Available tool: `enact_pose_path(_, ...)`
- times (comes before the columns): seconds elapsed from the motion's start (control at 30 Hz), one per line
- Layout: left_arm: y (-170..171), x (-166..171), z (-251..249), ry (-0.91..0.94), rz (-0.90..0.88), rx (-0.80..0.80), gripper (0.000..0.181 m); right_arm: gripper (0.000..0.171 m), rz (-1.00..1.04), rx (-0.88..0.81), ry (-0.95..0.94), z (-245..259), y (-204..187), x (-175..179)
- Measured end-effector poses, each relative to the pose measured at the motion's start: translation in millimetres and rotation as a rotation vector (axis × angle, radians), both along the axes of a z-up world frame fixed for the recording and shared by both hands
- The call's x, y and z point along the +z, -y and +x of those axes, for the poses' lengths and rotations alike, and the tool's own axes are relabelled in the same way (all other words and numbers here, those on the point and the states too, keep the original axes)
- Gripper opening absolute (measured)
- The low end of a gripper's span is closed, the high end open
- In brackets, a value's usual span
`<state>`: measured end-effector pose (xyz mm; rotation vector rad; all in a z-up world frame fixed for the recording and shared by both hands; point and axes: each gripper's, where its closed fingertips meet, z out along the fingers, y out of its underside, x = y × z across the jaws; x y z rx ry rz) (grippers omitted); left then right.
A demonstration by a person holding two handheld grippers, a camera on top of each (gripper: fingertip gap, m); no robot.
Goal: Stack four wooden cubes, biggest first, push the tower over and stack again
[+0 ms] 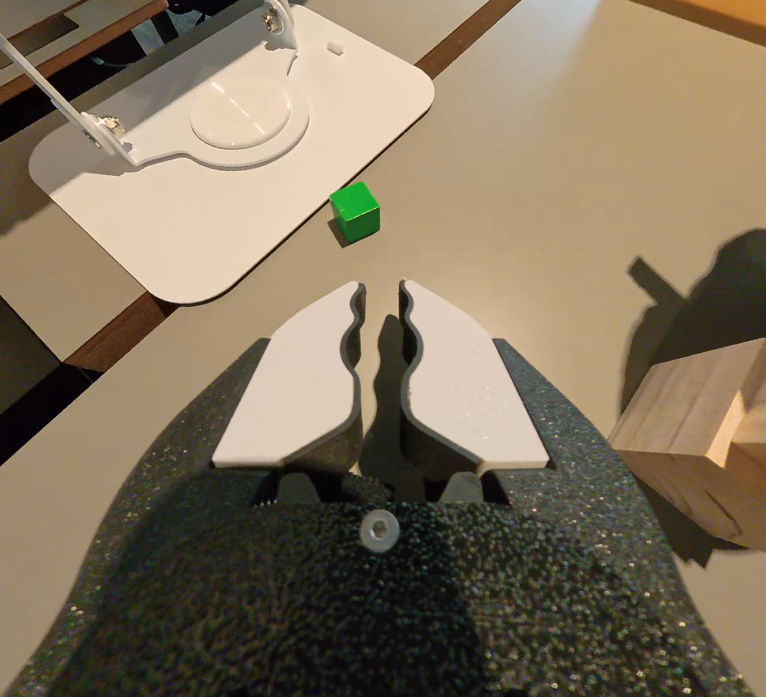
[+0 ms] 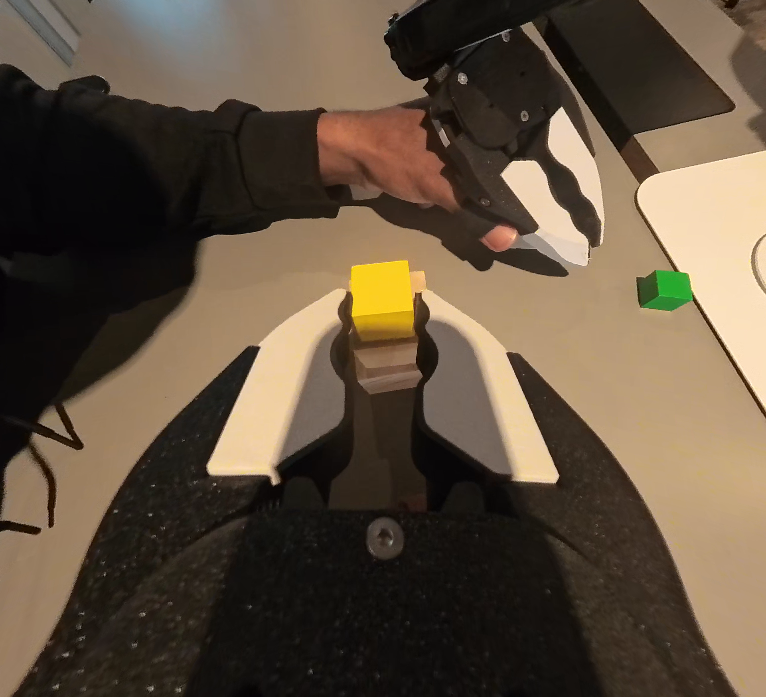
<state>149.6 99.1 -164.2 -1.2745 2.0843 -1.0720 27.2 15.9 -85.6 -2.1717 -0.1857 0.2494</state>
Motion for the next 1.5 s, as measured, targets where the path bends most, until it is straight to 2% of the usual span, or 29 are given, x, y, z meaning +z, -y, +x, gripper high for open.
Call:
enact_pose_path(0.4, 0.6, -0.4, -0.4, -0.002, 0.001, -0.006, 0.015, 0.029, 0.009, -0.006, 0.017, 1.7, -1.3, -2.5)
enact_pose_path(0.5, 0.9, 0.0, -0.5, -0.001, -0.001, -0.008, 0.015, 0.043, 0.024, -0.005, 0.037, 5.8, 1.0, -0.2)
enact_pose_path(0.63, 0.7, 0.9, -0.6, -0.001, -0.015, -0.009, 0.015, 0.054, 0.121, 0.029, -0.014, 12.6, 8.5, 15.6)
enact_pose_path(0.73, 0.6, 1.2, -0.6, -0.002, -0.021, -0.008, 0.016, 0.055, 0.22, 0.034, -0.104, 24.8, 15.1, 27.1)
enact_pose_path(0.8, 0.7, 0.5, -0.5, -0.006, -0.018, -0.008, 0.016, 0.053, 0.286, -0.025, -0.138, 45.2, 15.1, 27.5)
enact_pose_path(0.97, 0.7, -1.0, -0.2, -0.011, -0.004, -0.006, 0.019, 0.047, 0.276, -0.286, -0.048, 114.9, -2.6, -19.2)
enact_pose_path(1.07, 0.2, 0.0, 0.1, -0.009, -0.015, -0.004, 0.022, 0.042, 0.245, -0.317, -0.01, 132.7, -26.6, -40.2)
enact_pose_path(1.1, -0.1, 0.8, 0.2, -0.007, -0.022, -0.004, 0.023, 0.046, 0.228, -0.314, 0.007, 137.0, -34.6, -42.6)
enact_pose_path(1.27, -0.5, 3.0, 0.0, 0.003, -0.036, -0.002, 0.025, 0.046, 0.159, -0.341, 0.166, 161.1, -65.0, -53.1)
enact_pose_path(1.5, 0.5, 0.8, 0.1, -0.004, -0.017, -0.005, 0.025, 0.042, 0.052, -0.424, 0.175, 175.6, -67.4, -67.0)
